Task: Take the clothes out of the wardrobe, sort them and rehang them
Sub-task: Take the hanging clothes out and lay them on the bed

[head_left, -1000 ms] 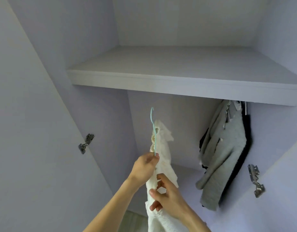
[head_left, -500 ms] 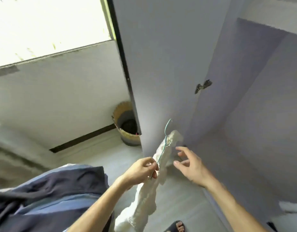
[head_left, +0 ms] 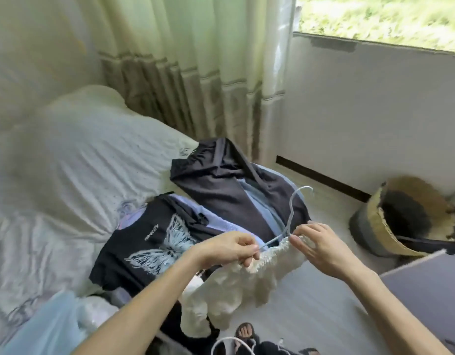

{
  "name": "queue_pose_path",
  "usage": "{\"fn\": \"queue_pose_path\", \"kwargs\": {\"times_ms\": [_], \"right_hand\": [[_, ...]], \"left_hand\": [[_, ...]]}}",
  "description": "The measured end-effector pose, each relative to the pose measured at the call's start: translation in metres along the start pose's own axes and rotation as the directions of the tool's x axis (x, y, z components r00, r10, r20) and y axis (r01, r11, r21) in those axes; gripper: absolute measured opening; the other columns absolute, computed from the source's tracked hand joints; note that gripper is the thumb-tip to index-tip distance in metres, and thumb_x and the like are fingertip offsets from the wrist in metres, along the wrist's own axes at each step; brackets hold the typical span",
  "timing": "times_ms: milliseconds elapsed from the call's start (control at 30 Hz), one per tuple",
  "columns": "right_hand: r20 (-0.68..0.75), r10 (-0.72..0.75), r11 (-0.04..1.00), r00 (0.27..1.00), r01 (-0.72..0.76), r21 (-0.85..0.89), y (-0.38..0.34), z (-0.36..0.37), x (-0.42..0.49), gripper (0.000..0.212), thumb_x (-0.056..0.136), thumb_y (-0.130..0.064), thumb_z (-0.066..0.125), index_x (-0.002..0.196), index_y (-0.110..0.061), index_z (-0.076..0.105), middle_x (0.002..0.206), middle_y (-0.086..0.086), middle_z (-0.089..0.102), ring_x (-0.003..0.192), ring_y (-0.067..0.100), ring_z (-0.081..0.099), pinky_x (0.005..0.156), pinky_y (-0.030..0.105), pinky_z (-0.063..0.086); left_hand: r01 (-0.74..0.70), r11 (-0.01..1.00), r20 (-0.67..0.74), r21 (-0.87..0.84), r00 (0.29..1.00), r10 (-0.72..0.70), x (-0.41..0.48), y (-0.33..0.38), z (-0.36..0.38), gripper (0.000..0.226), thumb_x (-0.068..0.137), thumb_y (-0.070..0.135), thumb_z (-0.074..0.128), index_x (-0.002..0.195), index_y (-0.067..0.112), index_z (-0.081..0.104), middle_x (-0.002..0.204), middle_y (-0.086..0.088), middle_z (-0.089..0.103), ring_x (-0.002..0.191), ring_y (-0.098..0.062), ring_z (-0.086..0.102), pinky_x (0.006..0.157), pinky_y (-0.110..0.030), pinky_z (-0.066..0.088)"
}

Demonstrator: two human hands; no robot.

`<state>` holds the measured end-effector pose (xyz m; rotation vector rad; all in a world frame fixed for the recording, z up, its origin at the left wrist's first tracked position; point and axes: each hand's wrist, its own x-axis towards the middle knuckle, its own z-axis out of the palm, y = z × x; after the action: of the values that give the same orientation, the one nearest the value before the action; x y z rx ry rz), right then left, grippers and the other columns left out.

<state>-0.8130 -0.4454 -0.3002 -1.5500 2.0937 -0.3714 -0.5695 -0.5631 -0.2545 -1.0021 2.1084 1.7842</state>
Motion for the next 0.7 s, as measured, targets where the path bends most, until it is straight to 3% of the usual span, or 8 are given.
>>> {"fn": "queue_pose_path", "kwargs": {"times_ms": [100,200,267,333,433,600,700], "right_hand": [[0.037,-0.132,0.991,0.991,0.132,0.010,-0.063,0.012,0.026,0.052,0.082,-0.082,0.030,0.090,-0.038,0.057,0.091,-0.015,0.059,0.088,0.010,0.057,0.077,0.031,0.049],[0.117,-0.281,0.958,0.953,0.286,-0.029,-0.122,0.022,0.035,0.041,0.086,-0.075,0.038,0.086,-0.038,0.053,0.091,-0.013,0.058,0.081,0.005,0.055,0.061,0.011,0.035],[0.163,-0.342,0.928,0.925,0.360,-0.096,-0.155,0.026,0.036,0.037,0.090,-0.071,0.040,0.089,-0.037,0.055,0.093,-0.013,0.057,0.080,0.004,0.053,0.056,0.010,0.033],[0.181,-0.427,0.886,0.886,0.450,-0.110,-0.181,0.032,0.036,0.043,0.088,-0.074,0.038,0.089,-0.035,0.055,0.089,-0.015,0.056,0.081,0.007,0.056,0.059,0.013,0.037],[0.246,-0.516,0.834,0.820,0.546,-0.072,-0.214,0.042,0.032,0.046,0.085,-0.076,0.039,0.092,-0.034,0.056,0.090,-0.015,0.058,0.084,0.012,0.060,0.074,0.033,0.050],[0.333,-0.660,0.723,0.674,0.690,0.036,-0.236,0.056,0.031,0.052,0.084,-0.076,0.044,0.116,-0.038,0.057,0.112,-0.017,0.064,0.102,0.008,0.061,0.089,0.029,0.046],[0.430,-0.644,0.712,0.633,0.702,0.033,-0.246,0.072,0.023,0.060,0.080,-0.082,0.038,0.110,-0.036,0.062,0.108,-0.022,0.062,0.105,0.006,0.059,0.089,0.025,0.042]], "left_hand": [[0.058,0.993,-0.195,-0.101,0.978,-0.077,-0.056,-0.033,-0.021,0.021,0.096,0.037,0.058,0.086,0.021,0.065,0.080,0.006,0.065,0.077,-0.010,0.057,0.083,-0.030,0.043],[0.110,0.990,-0.379,-0.093,0.915,-0.137,-0.107,-0.060,-0.028,0.027,0.094,0.047,0.061,0.090,0.020,0.065,0.087,0.011,0.063,0.080,-0.006,0.056,0.081,-0.026,0.043],[0.160,0.985,-0.500,-0.064,0.849,-0.170,-0.137,-0.077,-0.024,0.026,0.095,0.048,0.060,0.087,0.024,0.062,0.085,0.014,0.061,0.078,-0.004,0.055,0.078,-0.027,0.044],[0.221,0.974,-0.599,-0.056,0.773,-0.209,-0.165,-0.090,-0.013,0.024,0.095,0.052,0.057,0.083,0.032,0.059,0.085,0.016,0.062,0.080,-0.002,0.056,0.083,-0.032,0.047],[0.243,0.965,-0.739,-0.103,0.630,-0.238,-0.200,-0.101,0.010,0.029,0.095,0.056,0.052,0.085,0.029,0.059,0.088,0.013,0.065,0.082,-0.005,0.059,0.085,-0.037,0.049],[0.201,0.946,-0.851,-0.256,0.418,-0.319,-0.261,-0.118,0.053,0.030,0.095,0.055,0.054,0.081,0.029,0.061,0.088,0.015,0.069,0.087,-0.006,0.065,0.090,-0.039,0.049],[0.212,0.929,-0.880,-0.304,0.310,-0.359,-0.304,-0.130,0.078,0.028,0.097,0.045,0.059,0.078,0.025,0.062,0.086,0.015,0.070,0.085,-0.004,0.063,0.088,-0.035,0.047]]}}
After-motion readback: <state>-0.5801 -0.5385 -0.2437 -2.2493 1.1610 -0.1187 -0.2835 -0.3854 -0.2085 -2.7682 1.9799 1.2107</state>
